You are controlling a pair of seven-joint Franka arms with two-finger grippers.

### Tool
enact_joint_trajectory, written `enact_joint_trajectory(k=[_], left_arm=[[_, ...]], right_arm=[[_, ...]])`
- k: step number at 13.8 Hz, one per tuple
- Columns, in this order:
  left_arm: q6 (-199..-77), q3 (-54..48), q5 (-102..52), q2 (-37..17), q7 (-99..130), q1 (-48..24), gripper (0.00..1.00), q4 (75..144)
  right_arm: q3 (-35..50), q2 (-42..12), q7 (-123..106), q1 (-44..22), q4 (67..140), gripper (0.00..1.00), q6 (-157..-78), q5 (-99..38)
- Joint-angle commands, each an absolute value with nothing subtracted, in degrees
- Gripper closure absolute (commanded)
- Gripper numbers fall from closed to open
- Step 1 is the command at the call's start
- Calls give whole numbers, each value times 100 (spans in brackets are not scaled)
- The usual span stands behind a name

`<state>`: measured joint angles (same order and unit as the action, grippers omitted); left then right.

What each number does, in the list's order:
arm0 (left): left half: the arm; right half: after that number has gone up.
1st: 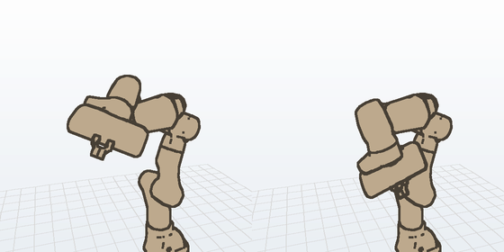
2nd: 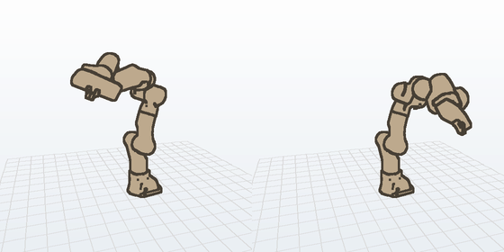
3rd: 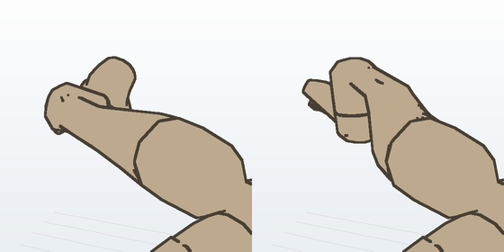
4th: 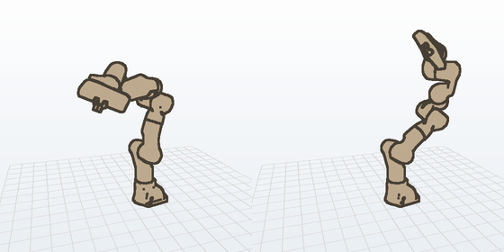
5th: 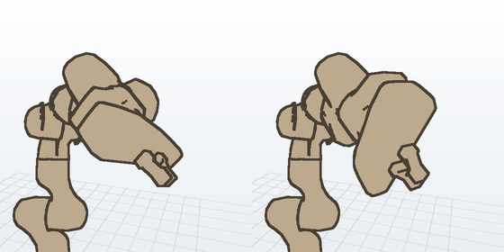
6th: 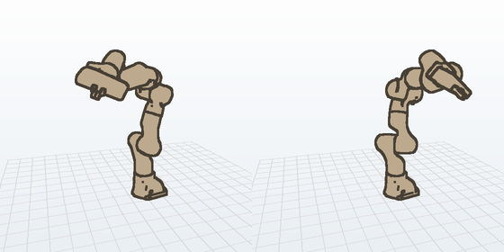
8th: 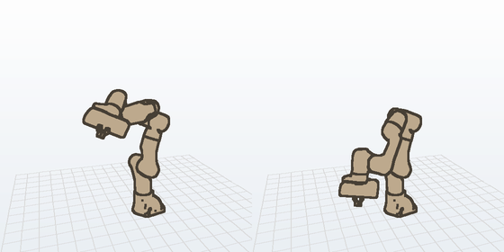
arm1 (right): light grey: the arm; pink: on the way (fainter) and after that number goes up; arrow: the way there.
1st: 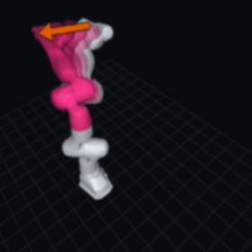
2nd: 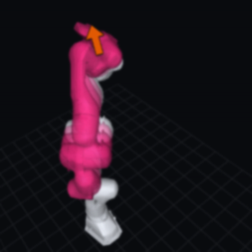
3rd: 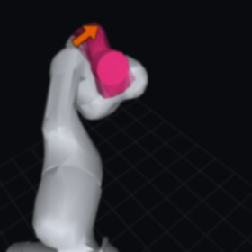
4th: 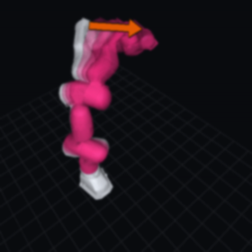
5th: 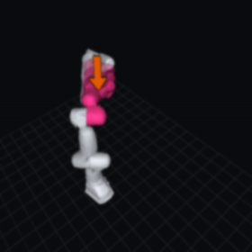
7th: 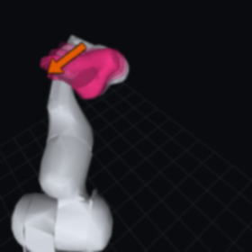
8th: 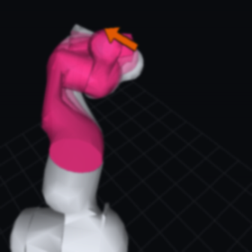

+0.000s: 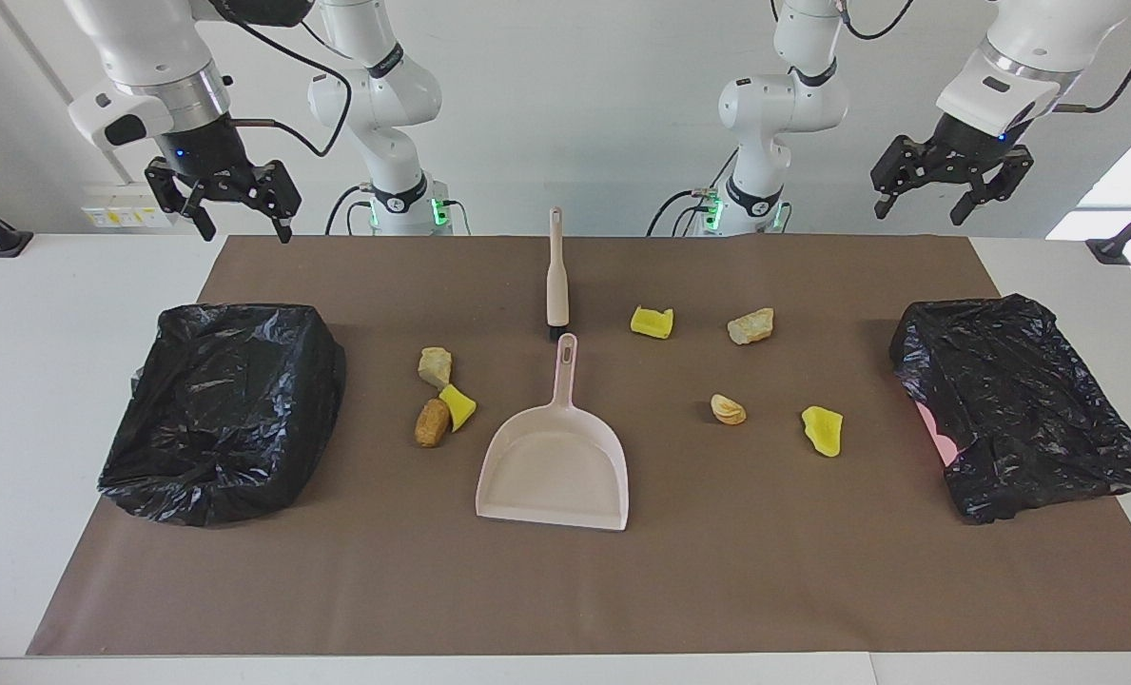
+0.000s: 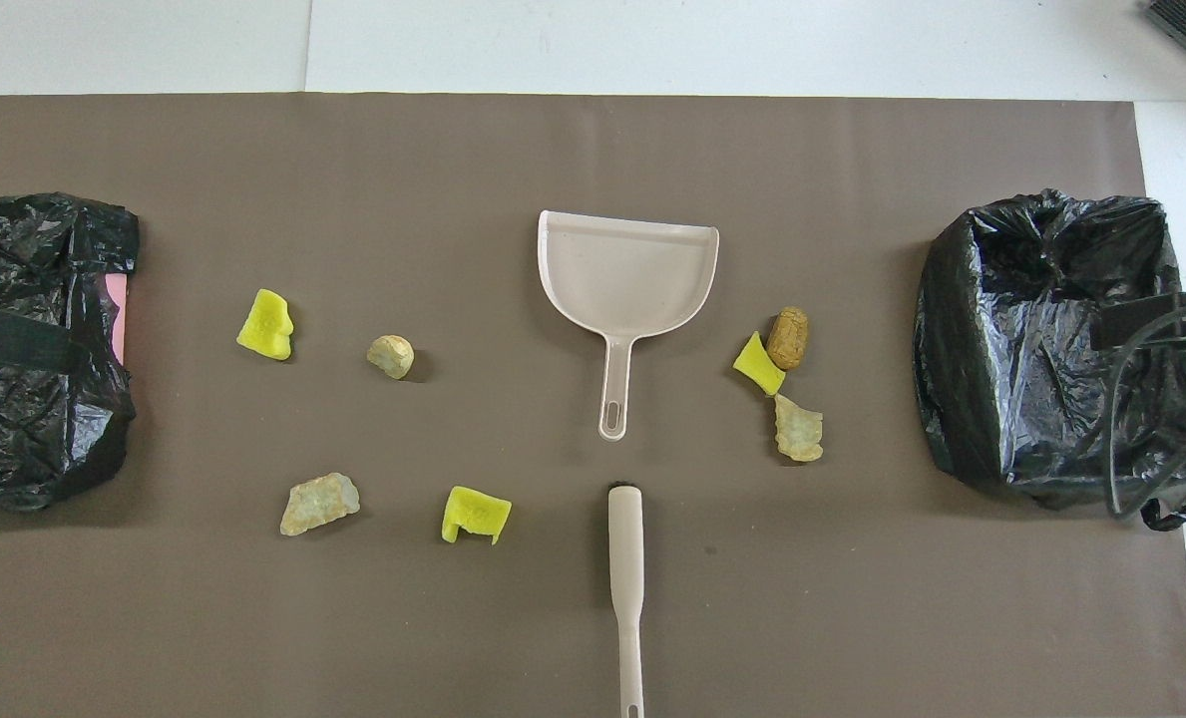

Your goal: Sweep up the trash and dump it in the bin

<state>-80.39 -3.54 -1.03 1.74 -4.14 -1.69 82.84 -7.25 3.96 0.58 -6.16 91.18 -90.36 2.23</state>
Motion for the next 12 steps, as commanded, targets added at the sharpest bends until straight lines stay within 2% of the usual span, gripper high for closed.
enact_joint_trajectory(k=[1, 12], left_arm=[[-7998, -413, -62, 343, -404, -88, 0, 8472], [-8007, -413, -62, 369, -360, -88, 0, 8499]], right_arm=[[-721, 457, 149, -624, 9184, 0, -9132, 334], [-738, 501, 123, -545, 9264, 0, -9141, 96]])
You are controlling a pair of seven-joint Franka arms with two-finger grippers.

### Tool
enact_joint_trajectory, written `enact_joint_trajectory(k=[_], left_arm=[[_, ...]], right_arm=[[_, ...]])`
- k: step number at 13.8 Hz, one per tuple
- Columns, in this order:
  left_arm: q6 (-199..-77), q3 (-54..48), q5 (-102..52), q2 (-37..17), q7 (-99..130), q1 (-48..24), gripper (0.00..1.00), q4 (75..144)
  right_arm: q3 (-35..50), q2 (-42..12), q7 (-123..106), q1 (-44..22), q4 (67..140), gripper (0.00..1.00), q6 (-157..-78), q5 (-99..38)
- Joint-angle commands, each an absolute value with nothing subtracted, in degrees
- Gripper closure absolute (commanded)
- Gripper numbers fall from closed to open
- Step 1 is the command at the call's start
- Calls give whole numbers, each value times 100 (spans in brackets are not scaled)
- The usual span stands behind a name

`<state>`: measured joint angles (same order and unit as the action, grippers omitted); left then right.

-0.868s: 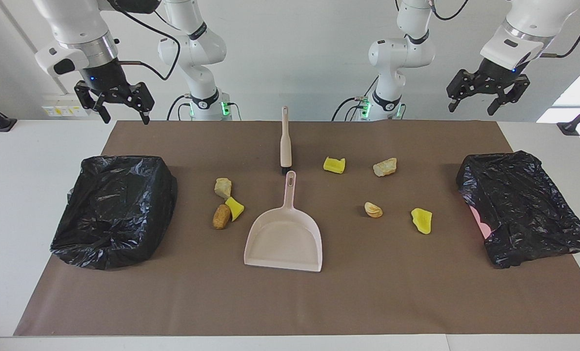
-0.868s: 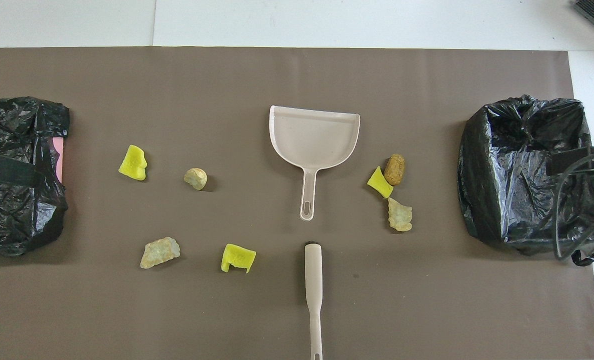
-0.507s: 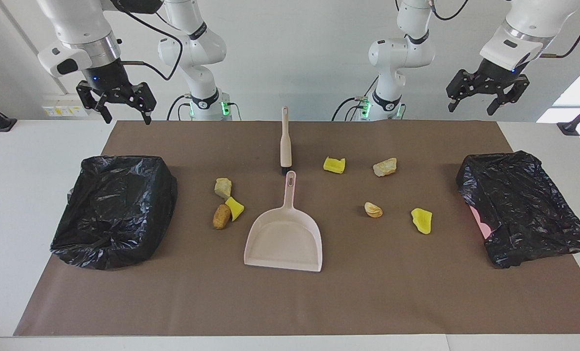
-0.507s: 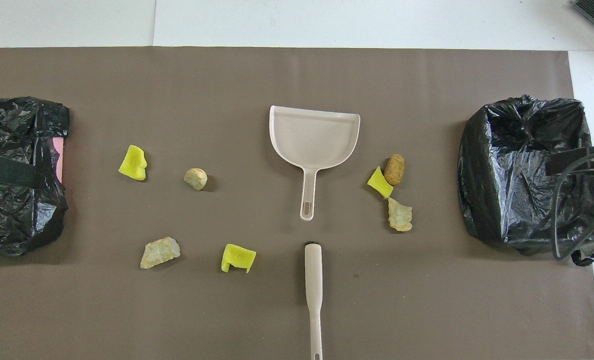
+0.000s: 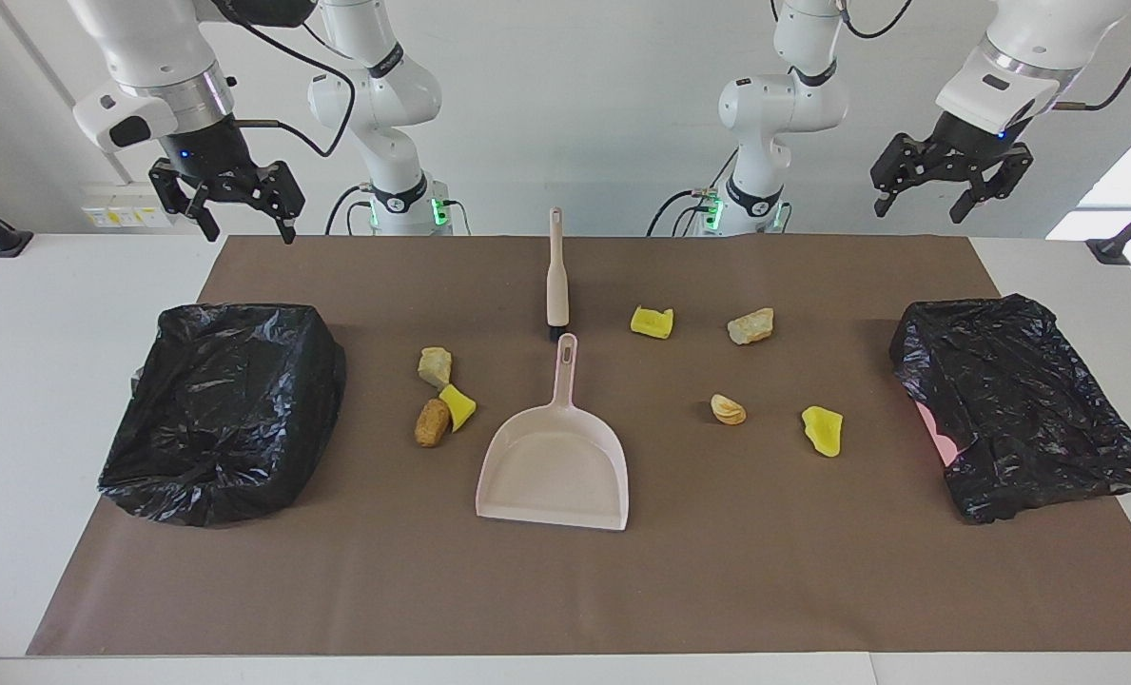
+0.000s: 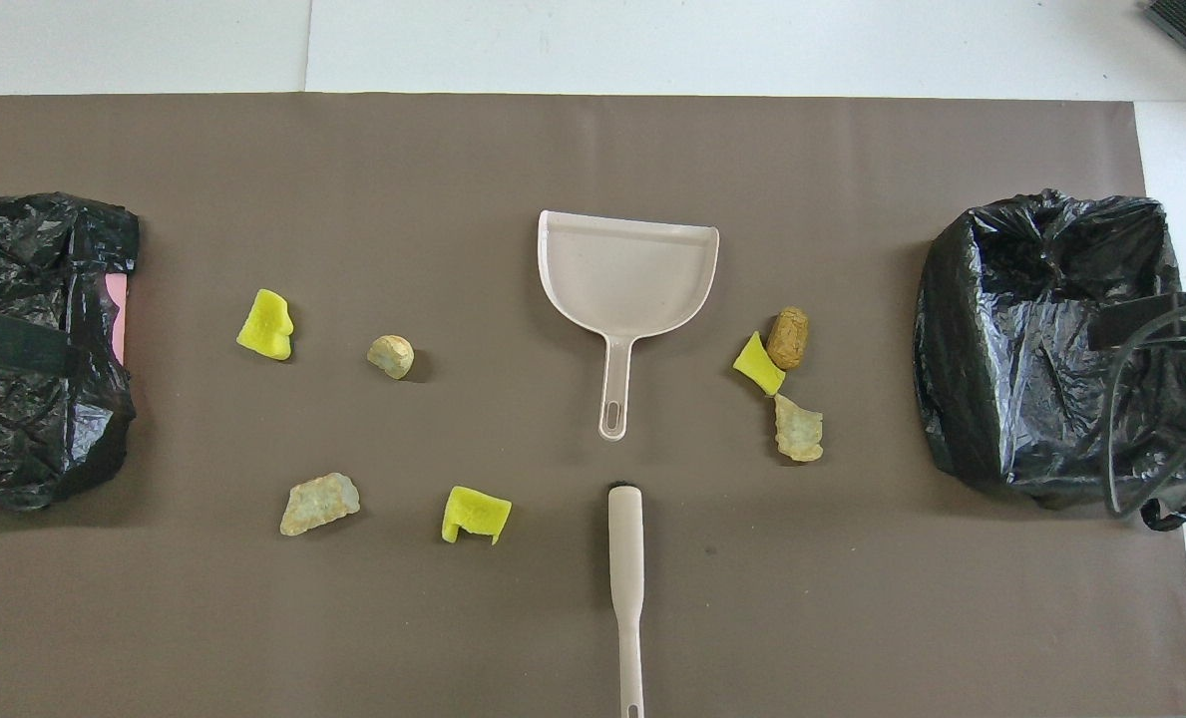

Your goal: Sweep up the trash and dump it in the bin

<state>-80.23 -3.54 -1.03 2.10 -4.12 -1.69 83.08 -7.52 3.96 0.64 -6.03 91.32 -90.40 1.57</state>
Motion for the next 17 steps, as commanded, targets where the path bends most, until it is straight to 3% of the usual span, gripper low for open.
enact_joint_trajectory(k=[1, 14, 17], left_arm=[[-7998, -413, -70, 369, -360, -88, 0, 8508], [-8042, -448, -97, 387, -352, -167, 0, 8534], [-8165, -475, -105, 649, -360, -447, 0, 8937]], right_arm=[[-738, 501, 123, -545, 9264, 0, -9141, 97], [-738, 501, 123, -545, 9272, 0, -9105, 105], [-738, 501, 123, -545, 9272, 0, -9105, 105]])
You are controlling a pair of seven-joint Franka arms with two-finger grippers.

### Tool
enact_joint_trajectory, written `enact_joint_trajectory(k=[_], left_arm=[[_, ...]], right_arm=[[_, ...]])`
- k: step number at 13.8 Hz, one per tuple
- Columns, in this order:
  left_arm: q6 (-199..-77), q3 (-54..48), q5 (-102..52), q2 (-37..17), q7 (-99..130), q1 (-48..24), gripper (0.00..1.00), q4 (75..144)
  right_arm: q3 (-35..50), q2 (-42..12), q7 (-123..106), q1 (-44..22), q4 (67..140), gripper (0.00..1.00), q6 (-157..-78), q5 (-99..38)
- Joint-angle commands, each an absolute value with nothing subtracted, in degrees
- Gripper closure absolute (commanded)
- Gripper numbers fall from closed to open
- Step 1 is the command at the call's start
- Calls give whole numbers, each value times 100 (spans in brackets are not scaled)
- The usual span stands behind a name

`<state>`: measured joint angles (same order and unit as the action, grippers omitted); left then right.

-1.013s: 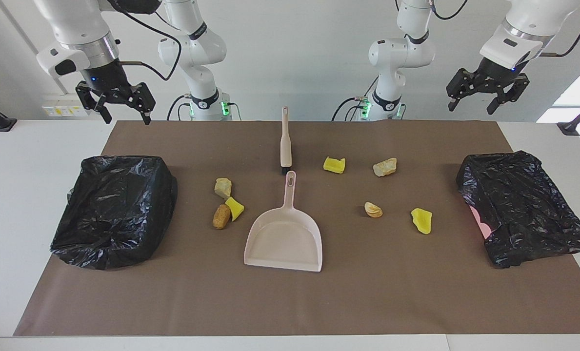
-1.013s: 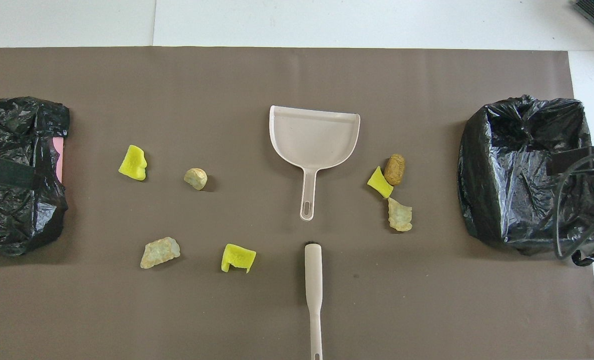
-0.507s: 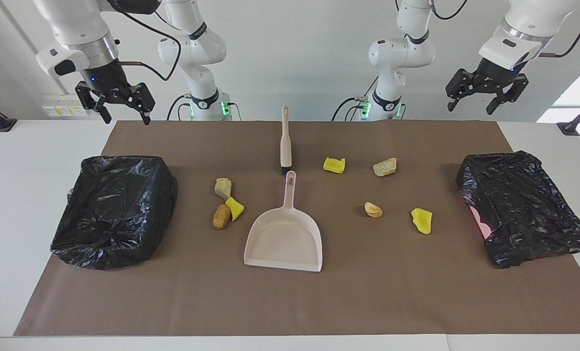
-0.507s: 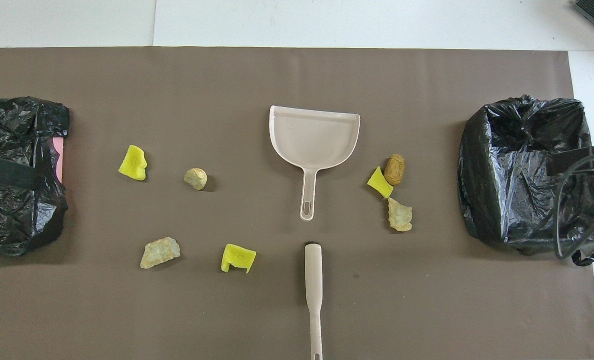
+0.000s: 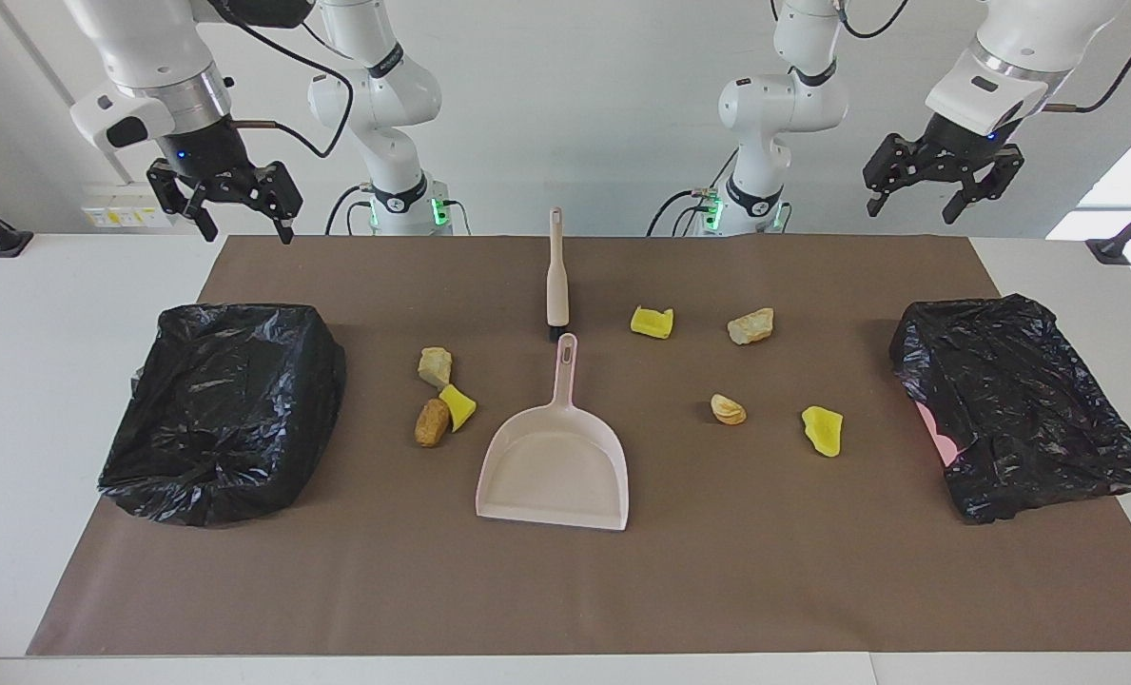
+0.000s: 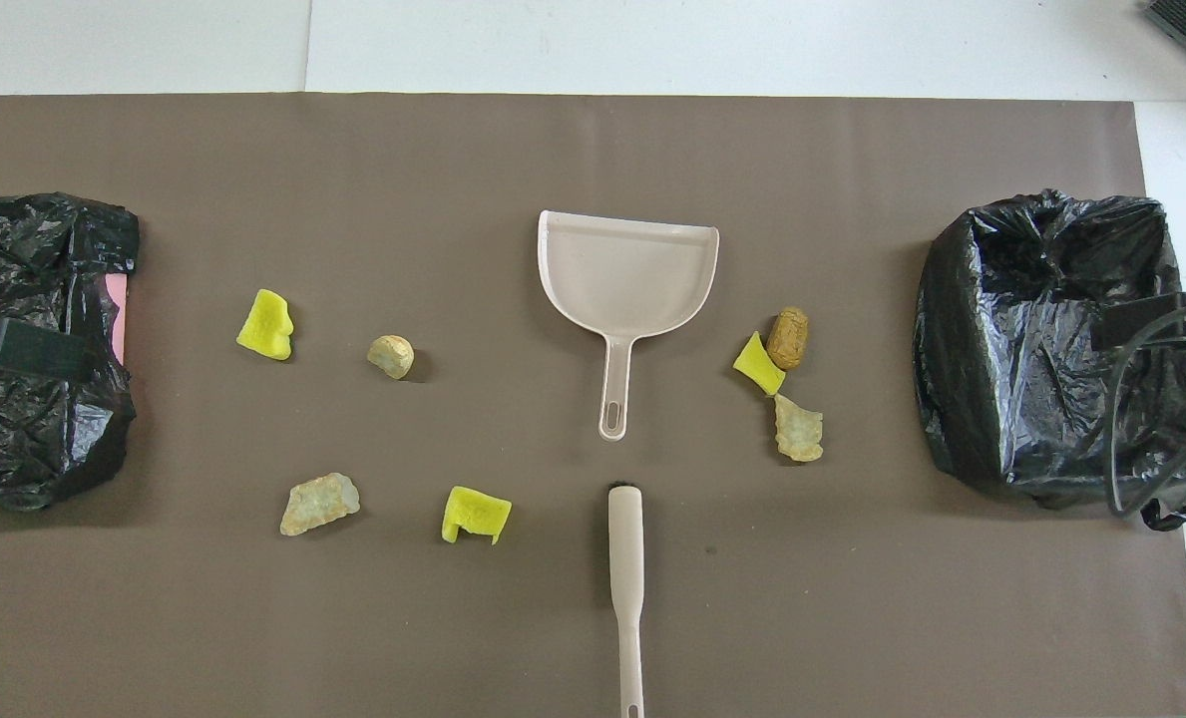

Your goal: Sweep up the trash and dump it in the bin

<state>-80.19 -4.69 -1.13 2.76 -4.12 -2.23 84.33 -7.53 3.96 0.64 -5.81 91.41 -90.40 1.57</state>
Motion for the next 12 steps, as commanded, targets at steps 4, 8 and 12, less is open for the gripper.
enact_joint_trajectory(k=[4, 8, 12], left_arm=[[-8533, -475, -105, 1238, -28, -1237, 0, 9903], [-8850, -483, -123, 1502, 956, -2177, 0, 10615], [-9726, -501, -132, 1529, 2396, -3285, 0, 11450]], right_arm=[[-738, 510, 123, -545, 9272, 0, -9097, 105], [-782, 466, 97, -545, 9193, 0, -9062, 53], [-782, 466, 176, -536, 9185, 0, -8956, 62]])
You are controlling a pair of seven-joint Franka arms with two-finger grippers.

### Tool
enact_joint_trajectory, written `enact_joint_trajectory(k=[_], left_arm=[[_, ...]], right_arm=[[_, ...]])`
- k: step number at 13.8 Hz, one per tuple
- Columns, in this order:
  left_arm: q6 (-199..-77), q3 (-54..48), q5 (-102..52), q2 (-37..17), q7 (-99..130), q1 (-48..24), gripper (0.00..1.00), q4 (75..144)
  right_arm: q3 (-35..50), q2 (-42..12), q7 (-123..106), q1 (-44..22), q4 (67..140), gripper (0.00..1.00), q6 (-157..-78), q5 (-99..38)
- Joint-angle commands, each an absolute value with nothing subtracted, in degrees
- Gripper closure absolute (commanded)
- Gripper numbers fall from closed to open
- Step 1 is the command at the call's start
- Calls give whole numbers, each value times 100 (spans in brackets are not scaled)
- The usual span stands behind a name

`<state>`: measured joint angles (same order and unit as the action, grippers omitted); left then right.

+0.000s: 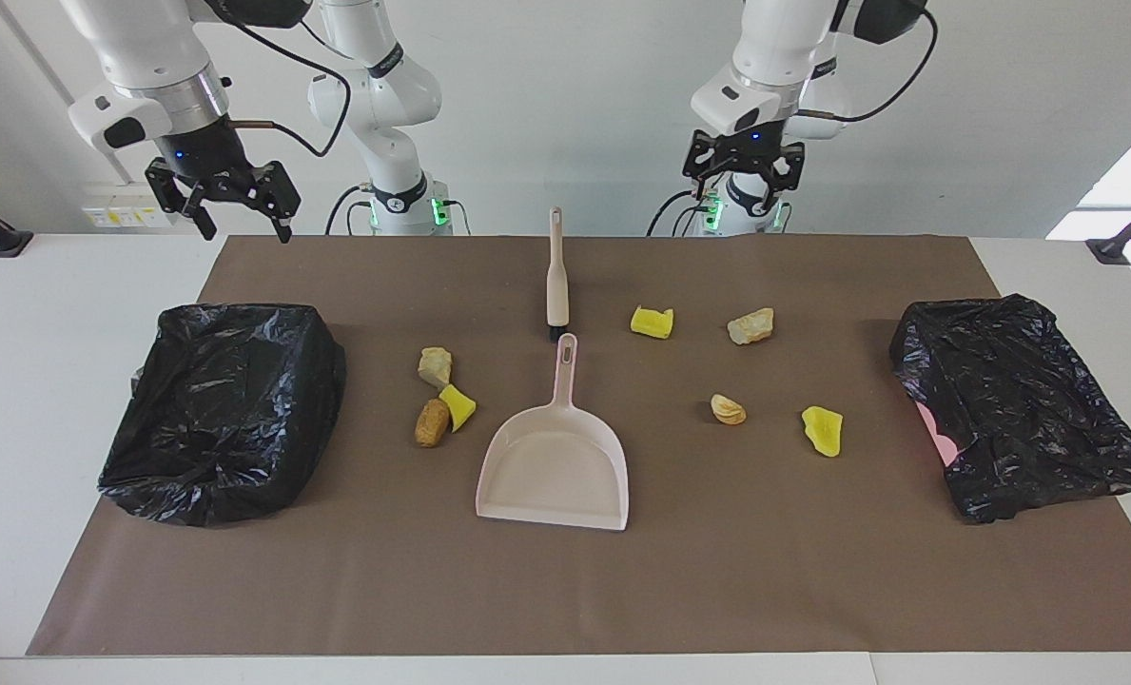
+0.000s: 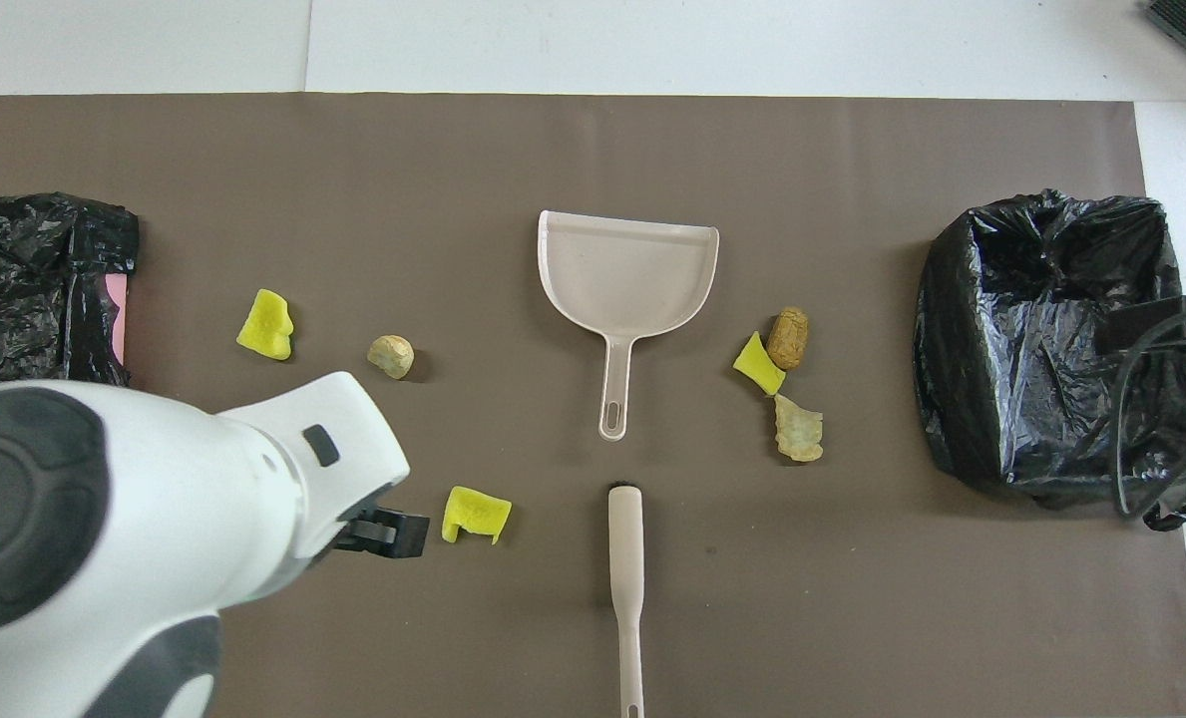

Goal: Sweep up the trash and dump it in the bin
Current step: 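Reach the left gripper to the cream brush handle and grasp it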

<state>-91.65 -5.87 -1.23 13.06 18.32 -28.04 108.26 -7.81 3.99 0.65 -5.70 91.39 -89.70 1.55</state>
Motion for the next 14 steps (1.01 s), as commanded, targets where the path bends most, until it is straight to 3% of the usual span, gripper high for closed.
enact_joint_trajectory(k=[1, 7, 14], left_arm=[[-9947, -492, -141, 1529, 2652, -3522, 0, 11617], [-11083, -501, -210, 1415, 3630, -4578, 0, 12436], [-12610, -501, -211, 432, 4823, -5827, 0, 13024]], right_arm=[[-782, 466, 176, -536, 9185, 0, -8956, 53], [-782, 510, 114, -545, 9307, 0, -8956, 97], [-782, 580, 158, -545, 9404, 0, -8938, 105]])
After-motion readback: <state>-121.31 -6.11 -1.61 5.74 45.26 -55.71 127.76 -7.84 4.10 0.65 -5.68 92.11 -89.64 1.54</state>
